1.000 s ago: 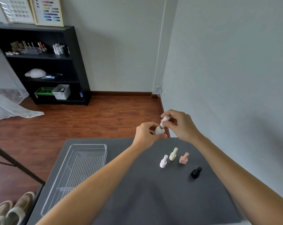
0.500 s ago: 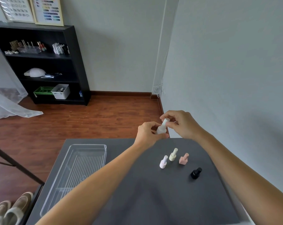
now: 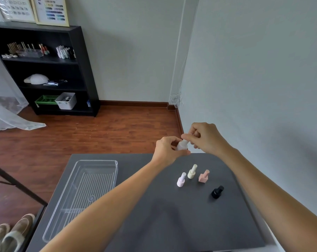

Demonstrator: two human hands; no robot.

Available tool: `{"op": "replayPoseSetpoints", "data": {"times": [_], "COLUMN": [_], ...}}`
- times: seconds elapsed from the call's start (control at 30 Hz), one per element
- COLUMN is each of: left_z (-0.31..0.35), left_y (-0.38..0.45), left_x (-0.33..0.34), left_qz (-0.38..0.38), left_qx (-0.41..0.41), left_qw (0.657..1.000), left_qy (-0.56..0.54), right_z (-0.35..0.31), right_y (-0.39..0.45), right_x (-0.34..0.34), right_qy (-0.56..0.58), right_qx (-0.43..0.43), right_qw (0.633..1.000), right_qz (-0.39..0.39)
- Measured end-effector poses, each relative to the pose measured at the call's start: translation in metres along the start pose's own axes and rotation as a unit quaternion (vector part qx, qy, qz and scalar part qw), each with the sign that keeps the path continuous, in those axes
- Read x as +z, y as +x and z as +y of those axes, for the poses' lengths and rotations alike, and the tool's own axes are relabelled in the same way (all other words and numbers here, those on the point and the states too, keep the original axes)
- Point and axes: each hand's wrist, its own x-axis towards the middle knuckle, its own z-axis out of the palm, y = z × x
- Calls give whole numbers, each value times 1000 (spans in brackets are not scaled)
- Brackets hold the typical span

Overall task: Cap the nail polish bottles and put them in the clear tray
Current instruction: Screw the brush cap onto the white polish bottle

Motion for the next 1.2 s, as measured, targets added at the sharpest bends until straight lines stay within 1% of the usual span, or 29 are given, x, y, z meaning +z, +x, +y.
{"op": "replayPoseSetpoints", "data": {"times": [0.07,0.1,0.23,0.27,0.43,0.53,0.6,0.8,0.83,0.93,0.97,1.1,1.2], "left_z": [0,1,2,2,4,5,5,5,5,5,4,2,1], "left_y": [0,0,1,1,-2,-1,-1,-2,-1,1,1,1,3], "left_x": [3,3,3,3,8,9,8,17,19,20,21,31,36], "left_qz": [-2,-2,-3,-4,-8,-15,-15,-20,-22,-25,-27,-33,-34], "left_qx": [0,0,3,4,4,5,7,5,4,-3,-3,-7,-14], "left_qw": [1000,1000,1000,1000,1000,1000,1000,1000,1000,1000,1000,999,999], "left_qy": [0,-1,-6,-7,-3,-4,-3,2,3,0,0,-1,-4], "right_z": [2,4,8,8,12,15,16,21,23,29,31,37,44], "right_y": [-1,-2,-5,-6,-6,-9,-10,-11,-13,-18,-20,-23,-26], "right_x": [2,2,-6,-6,-1,-5,-8,0,0,-4,-4,0,1], "right_qy": [-40,-40,19,18,-46,17,28,-5,5,71,74,44,49], "right_qx": [11,4,-50,-51,-12,-42,-59,12,11,-5,-8,14,23], "right_qw": [999,999,998,998,999,999,997,1000,1000,997,997,998,997], "right_qz": [5,6,-37,-32,3,-14,-29,17,15,-23,-25,43,47]}}
